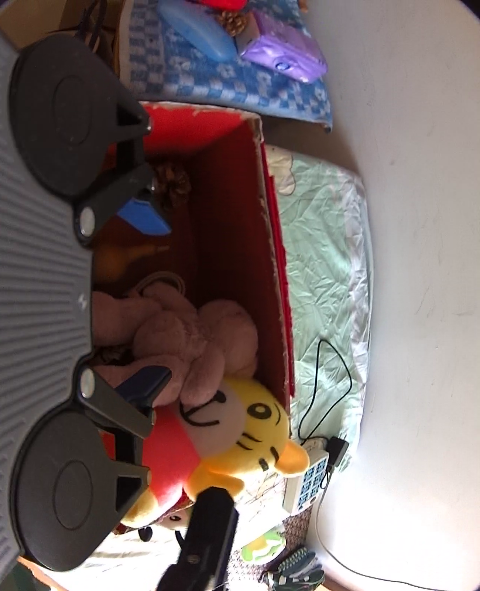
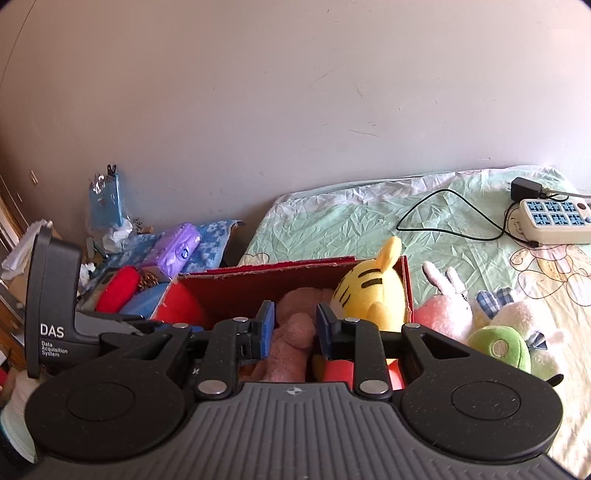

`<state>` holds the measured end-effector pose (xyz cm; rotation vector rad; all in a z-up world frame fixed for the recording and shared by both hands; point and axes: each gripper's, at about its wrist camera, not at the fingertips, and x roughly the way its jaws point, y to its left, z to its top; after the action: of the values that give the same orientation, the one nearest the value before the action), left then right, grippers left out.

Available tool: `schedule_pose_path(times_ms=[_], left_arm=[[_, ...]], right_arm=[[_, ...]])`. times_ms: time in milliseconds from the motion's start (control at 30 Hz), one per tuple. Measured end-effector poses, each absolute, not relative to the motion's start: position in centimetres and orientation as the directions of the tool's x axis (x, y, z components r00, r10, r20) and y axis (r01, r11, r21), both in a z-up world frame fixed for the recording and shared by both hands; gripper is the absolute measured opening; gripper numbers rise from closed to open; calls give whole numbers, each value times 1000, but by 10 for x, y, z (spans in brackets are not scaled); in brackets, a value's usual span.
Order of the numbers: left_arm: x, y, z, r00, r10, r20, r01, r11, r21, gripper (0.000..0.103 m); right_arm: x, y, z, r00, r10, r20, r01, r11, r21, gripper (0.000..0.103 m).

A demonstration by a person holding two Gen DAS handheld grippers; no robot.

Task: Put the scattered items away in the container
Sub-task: 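Move the right tool out of the box toward the green mushroom-head plush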

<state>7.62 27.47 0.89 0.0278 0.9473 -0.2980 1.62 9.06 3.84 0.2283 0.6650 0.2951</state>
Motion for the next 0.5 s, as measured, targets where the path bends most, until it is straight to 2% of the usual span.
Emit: schedule_pose_path(times_ms=[500], left_arm=[[72,257,30,616,-101,-781,159,987,-3,81]], right_arm=[[12,76,50,754,354,-553,-215,929,301,30]])
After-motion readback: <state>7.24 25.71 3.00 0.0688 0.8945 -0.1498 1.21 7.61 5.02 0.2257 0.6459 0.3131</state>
